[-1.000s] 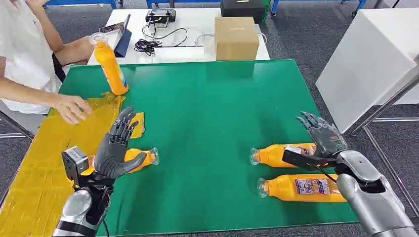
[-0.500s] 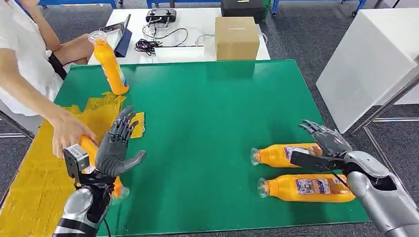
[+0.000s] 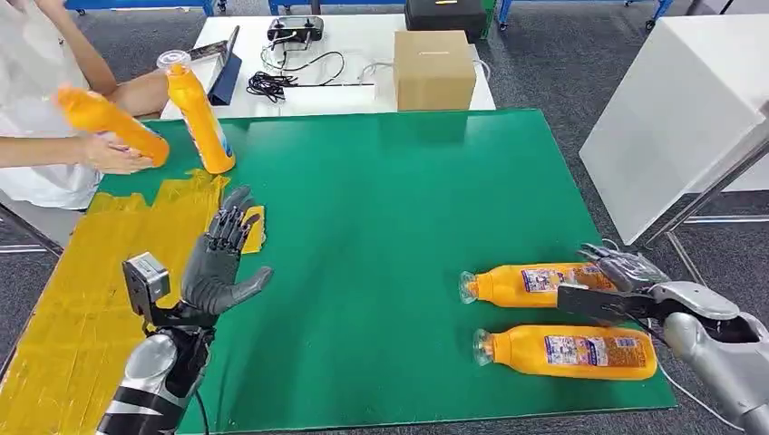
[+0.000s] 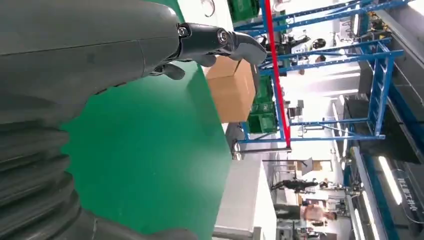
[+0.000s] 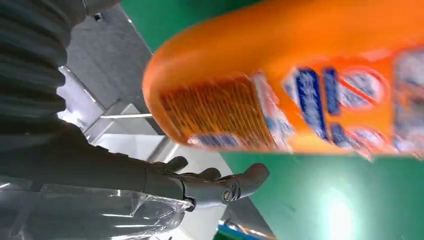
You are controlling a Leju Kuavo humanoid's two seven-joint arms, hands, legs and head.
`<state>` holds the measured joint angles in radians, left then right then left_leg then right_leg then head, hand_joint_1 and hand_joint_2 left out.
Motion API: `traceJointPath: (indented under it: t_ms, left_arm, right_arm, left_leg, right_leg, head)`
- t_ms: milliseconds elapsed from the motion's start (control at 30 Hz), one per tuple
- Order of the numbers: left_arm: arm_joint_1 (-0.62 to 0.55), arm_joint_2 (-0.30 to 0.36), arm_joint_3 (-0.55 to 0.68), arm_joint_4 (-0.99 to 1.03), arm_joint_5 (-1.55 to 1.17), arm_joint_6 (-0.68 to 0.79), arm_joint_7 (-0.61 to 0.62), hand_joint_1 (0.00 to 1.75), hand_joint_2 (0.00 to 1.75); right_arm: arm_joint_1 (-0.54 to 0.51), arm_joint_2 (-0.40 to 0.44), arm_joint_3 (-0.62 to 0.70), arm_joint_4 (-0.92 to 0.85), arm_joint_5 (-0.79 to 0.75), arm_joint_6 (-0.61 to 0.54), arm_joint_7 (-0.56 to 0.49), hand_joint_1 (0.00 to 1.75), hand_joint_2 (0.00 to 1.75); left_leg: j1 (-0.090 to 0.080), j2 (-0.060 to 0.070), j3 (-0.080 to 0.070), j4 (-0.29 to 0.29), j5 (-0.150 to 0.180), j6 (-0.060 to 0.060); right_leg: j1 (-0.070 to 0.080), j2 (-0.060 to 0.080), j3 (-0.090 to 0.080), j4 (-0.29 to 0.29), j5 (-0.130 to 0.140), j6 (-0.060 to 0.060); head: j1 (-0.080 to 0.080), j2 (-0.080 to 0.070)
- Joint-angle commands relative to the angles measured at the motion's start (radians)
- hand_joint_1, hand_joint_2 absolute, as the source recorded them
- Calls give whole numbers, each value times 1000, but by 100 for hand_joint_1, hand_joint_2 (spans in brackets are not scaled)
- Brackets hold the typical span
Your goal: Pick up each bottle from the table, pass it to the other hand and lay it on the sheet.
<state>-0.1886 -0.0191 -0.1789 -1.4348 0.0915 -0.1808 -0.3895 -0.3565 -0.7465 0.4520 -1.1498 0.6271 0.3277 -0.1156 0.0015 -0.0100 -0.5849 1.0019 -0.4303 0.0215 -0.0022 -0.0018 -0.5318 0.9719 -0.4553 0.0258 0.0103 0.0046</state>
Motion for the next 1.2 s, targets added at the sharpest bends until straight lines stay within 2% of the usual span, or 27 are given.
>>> traceJointPath:
  t_ms: [33, 133, 367, 433, 467, 500, 533, 633, 767, 1200]
  left_arm:
    - [-79, 4, -46, 110, 12, -1, -5, 0, 175]
    - [-73, 3, -49, 101, 11, 0, -5, 0, 175]
    - [-72, 4, -48, 100, 11, 1, -5, 0, 175]
    - [-66, 1, -44, 93, 11, 2, -5, 0, 175]
    - [-59, -2, -40, 83, 11, 3, -1, 0, 175]
    - [-49, -4, -37, 68, 8, 4, 5, 0, 175]
    - [-42, -5, -35, 59, 6, 4, 9, 0, 175]
    - [-32, -10, -30, 39, 0, 2, 22, 0, 175]
    - [-30, -16, -30, 36, -3, 1, 28, 0, 175]
    - [-38, -20, -33, 45, -4, 0, 30, 0, 175]
  right_arm:
    - [-87, 69, 129, 208, 20, -31, -22, 0, 175]
    - [-91, 136, 131, 265, 52, -95, -20, 0, 175]
    - [-91, 127, 128, 257, 53, -99, -21, 0, 175]
    - [-82, 162, 105, 264, 84, -154, -11, 0, 175]
    - [-73, 208, 77, 277, 104, -204, 2, 26, 175]
    - [-64, 270, 46, 296, 138, -270, 19, 145, 175]
    - [-58, 308, 34, 304, 166, -308, 27, 175, 175]
    - [-30, 407, -29, 306, 217, -412, 28, 175, 175]
    - [-17, 462, -51, 302, 270, -456, 40, 175, 175]
    - [-26, 485, -69, 328, 305, -467, 27, 175, 175]
  left_leg:
    - [1, 1, 4, -2, 0, -1]
    - [2, 2, 5, -2, 0, -1]
    - [1, 1, 4, -1, -1, -1]
    - [1, 2, 5, -2, -1, -1]
    - [2, 2, 4, -1, -1, -1]
    - [2, 4, 6, -2, -1, -1]
    - [2, 5, 6, -3, -1, -1]
    - [3, 7, 6, -3, -1, -2]
    - [3, 7, 7, -3, -1, -2]
    - [3, 4, 6, -2, 0, -1]
  right_leg:
    - [1, 1, 5, -3, 0, 0]
    - [2, 2, 5, -4, 1, 0]
    - [2, 1, 4, -2, 0, 0]
    - [1, 1, 5, -3, 0, 0]
    - [2, 2, 4, -2, 0, 0]
    - [3, 3, 6, -4, 1, 0]
    - [3, 4, 5, -4, 2, 0]
    - [4, 6, 5, -5, 2, -1]
    - [4, 5, 6, -4, 1, -1]
    - [2, 2, 6, -2, 0, 0]
  head:
    - [0, 0]
    - [0, 0]
    - [0, 0]
    - [0, 0]
    - [0, 0]
    - [0, 0]
    - [0, 0]
    - [0, 0]
    - [0, 0]
    - [0, 0]
